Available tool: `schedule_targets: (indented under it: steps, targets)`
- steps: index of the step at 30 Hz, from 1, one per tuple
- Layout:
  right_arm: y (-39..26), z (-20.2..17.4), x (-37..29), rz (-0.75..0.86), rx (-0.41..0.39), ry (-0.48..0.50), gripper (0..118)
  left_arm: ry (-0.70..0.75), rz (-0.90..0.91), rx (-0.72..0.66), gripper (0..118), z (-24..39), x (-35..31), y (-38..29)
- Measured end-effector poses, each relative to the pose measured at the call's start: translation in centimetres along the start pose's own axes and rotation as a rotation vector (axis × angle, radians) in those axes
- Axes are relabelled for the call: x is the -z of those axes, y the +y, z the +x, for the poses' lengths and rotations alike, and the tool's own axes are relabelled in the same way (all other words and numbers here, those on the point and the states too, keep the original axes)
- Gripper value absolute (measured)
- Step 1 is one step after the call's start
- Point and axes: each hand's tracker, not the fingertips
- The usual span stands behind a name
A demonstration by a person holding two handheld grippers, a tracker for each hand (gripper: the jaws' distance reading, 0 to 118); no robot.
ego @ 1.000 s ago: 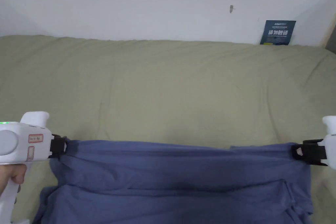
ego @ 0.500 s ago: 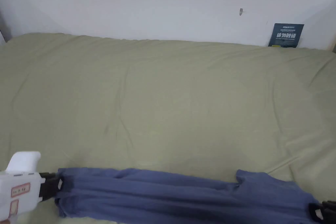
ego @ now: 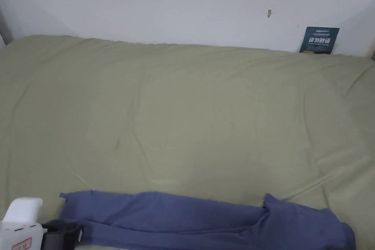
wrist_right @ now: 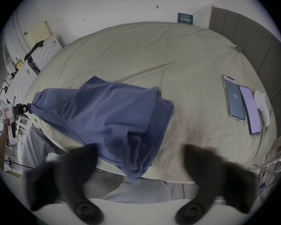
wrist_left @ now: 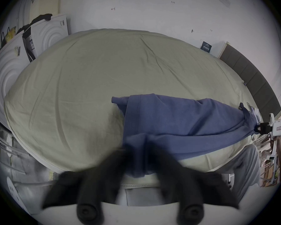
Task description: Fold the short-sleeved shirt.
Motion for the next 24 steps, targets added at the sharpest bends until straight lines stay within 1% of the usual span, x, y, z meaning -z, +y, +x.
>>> schedule_targets:
  steps: [1, 3, 5, 6, 7, 8, 9, 10, 11, 12, 13, 14, 15, 16, 17, 19, 20, 24]
  targets:
    - [0.1, -0.4, -0.9, 0.059, -0.004, -0.003, 118, 0.013, -0.058, -0.036, 116, 0.4, -0.2, -0.1]
    - [0.3, -1.2, -2.0, 0.107, 0.035, 0.013, 118, -0.003, -0.019, -0.045, 116, 1.2, -1.0, 0.5]
    - [0.6, -2.7, -3.2, 0.153, 0.053, 0.038, 118, -0.008, 0.008, -0.055, 115, 0.6, -2.5, -0.1]
    - [0.9, -2.9, -3.2, 0.184, 0.059, 0.037, 118, -0.012, 0.033, -0.056, 113, 1.0, -3.0, 0.1]
    - [1.1, -3.6, -3.5, 0.196, 0.066, 0.038, 118, -0.016, 0.055, -0.056, 107, 1.4, -3.3, 0.2]
    - [1.3, -4.6, -4.0, 0.236, 0.081, 0.033, 116, -0.013, 0.08, -0.069, 91, 2.1, -4.1, 1.1]
    - [1.3, -5.5, -4.5, 0.283, 0.084, 0.033, 99, -0.026, 0.117, -0.085, 46, 2.7, -4.8, 1.5]
    - [1.2, -5.7, -4.6, 0.333, 0.088, 0.011, 65, -0.037, 0.141, -0.087, 3, 3.1, -5.3, 1.7]
    - [1.2, -6.4, -4.9, 0.387, 0.084, -0.024, 22, -0.029, 0.157, -0.084, 0, 3.6, -5.6, 1.9]
    - [1.2, -7.3, -5.2, 0.419, 0.082, -0.045, 22, -0.044, 0.183, -0.101, 0, 3.1, -5.4, 1.8]
    - [1.1, -7.9, -5.4, 0.445, 0.081, -0.083, 9, -0.024, 0.245, -0.111, 0, 3.2, -5.7, 1.9]
    - [0.7, -7.7, -5.2, 0.491, 0.092, -0.07, 0, -0.01, 0.241, -0.108, 0, 3.1, -5.8, 2.0]
    - [0.8, -8.0, -5.4, 0.494, 0.098, -0.064, 0, -0.022, 0.28, -0.121, 0, 3.0, -6.1, 2.0]
    - [0.8, -8.3, -5.6, 0.502, 0.102, -0.061, 0, 0.036, 0.352, -0.064, 0, 4.9, -7.3, 1.9]
    - [0.6, -8.7, -5.8, 0.542, 0.1, -0.077, 0, 0.035, 0.367, -0.075, 0, 5.9, -8.1, 1.8]
    - [0.2, -8.7, -5.5, 0.555, 0.079, -0.118, 0, 0.038, 0.393, -0.074, 0, 7.1, -9.0, 1.6]
    - [0.1, -8.8, -5.6, 0.555, 0.081, -0.119, 0, 0.012, 0.392, -0.119, 0, 6.3, -9.3, 1.9]
    - [-0.2, -8.9, -5.7, 0.562, 0.083, -0.128, 0, -0.002, 0.408, -0.131, 0, 5.1, -9.7, 2.1]
